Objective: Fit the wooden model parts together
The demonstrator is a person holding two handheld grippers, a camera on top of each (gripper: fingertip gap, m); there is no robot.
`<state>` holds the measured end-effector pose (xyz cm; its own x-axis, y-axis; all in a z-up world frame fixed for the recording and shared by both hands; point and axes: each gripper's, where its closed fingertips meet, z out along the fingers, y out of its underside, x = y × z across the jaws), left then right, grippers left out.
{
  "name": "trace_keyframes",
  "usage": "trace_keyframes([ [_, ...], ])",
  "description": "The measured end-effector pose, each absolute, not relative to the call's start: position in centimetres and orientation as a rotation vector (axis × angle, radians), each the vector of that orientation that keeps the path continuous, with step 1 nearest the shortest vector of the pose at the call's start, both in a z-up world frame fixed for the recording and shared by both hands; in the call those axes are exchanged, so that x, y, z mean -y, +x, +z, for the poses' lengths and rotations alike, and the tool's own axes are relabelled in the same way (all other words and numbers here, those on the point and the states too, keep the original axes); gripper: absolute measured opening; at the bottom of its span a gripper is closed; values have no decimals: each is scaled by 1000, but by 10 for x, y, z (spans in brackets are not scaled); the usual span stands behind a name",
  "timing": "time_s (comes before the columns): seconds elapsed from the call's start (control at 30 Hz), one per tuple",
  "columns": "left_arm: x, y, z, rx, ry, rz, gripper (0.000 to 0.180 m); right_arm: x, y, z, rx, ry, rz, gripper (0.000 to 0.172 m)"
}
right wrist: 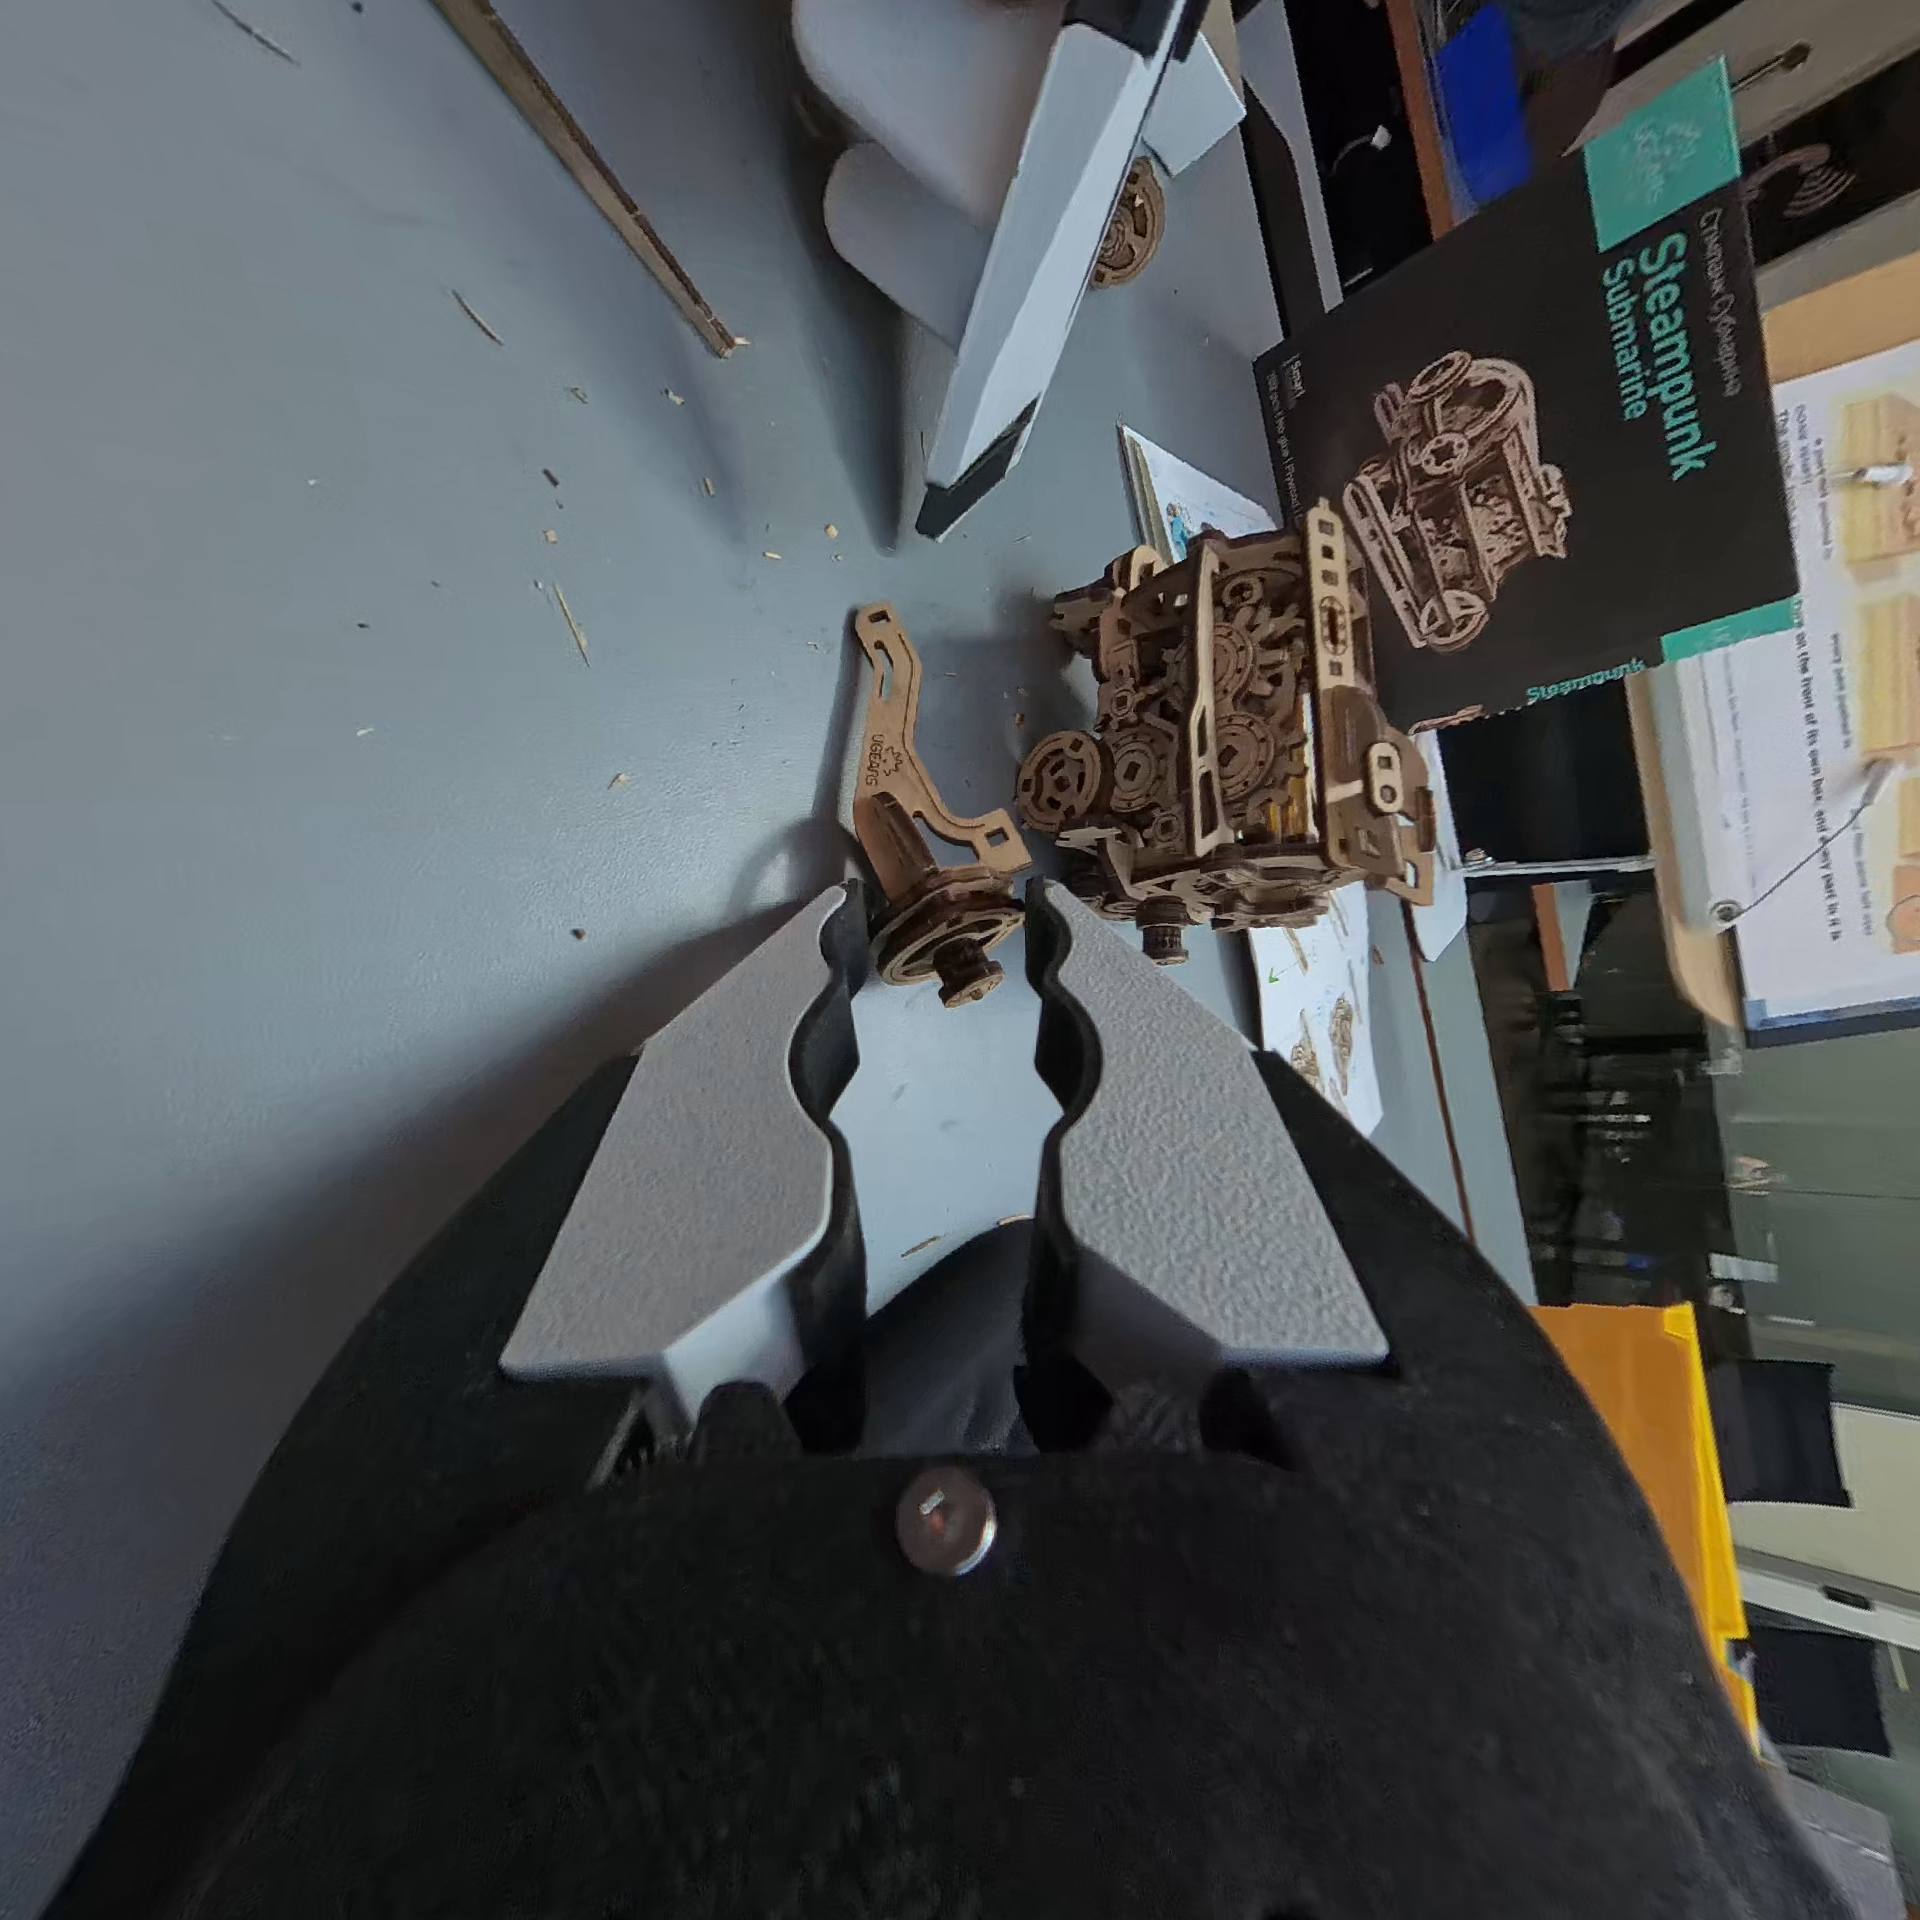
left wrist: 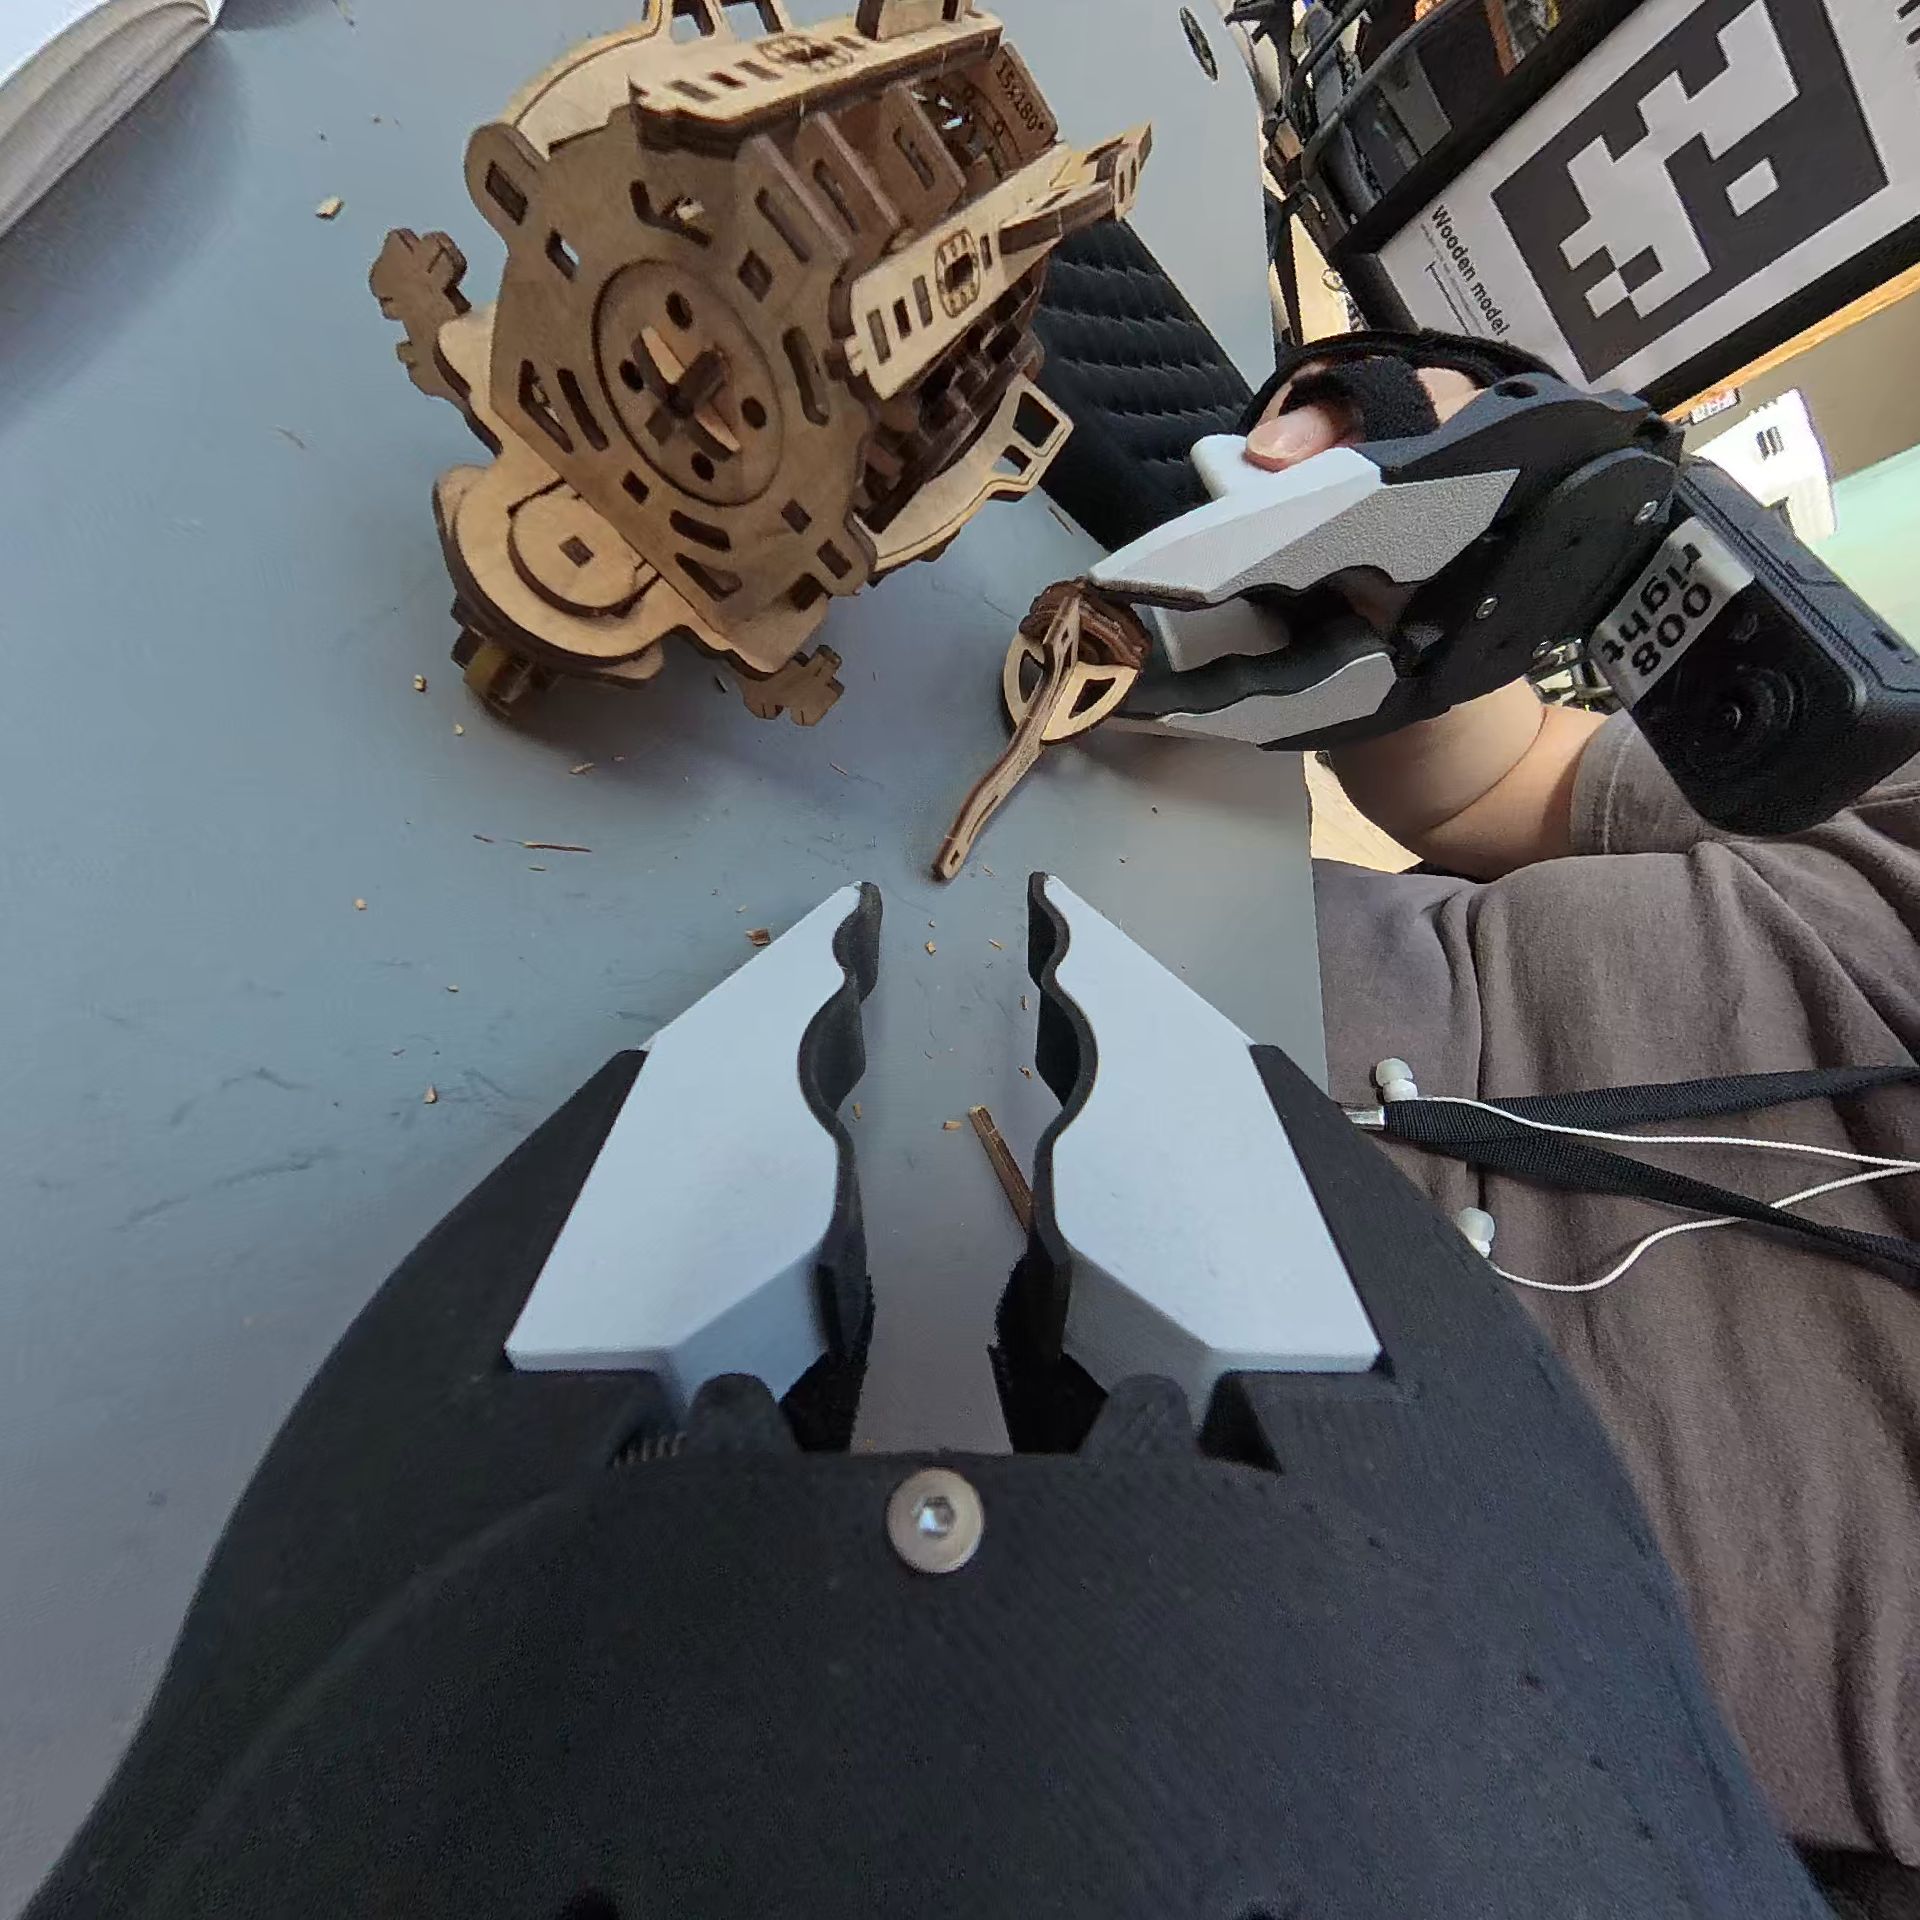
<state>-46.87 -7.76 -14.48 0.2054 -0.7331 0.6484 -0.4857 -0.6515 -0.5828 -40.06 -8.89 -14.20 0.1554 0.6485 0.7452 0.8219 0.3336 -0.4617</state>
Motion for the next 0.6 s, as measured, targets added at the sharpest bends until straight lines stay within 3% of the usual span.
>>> trace_keyframes([
  [0.4, 78, -466, -139, -1124, -2189, -1518, 33, 95, -409, -119, 1488, -1158, -309, 29],
  [0.5, 65, -471, -149, -1079, -2240, -1401, 22, 93, -408, -121, 1495, -1160, -331, 29],
  [0.6, 51, -475, -150, -1067, -2217, -1239, 26, 91, -405, -126, 1492, -1194, -323, 29],
])
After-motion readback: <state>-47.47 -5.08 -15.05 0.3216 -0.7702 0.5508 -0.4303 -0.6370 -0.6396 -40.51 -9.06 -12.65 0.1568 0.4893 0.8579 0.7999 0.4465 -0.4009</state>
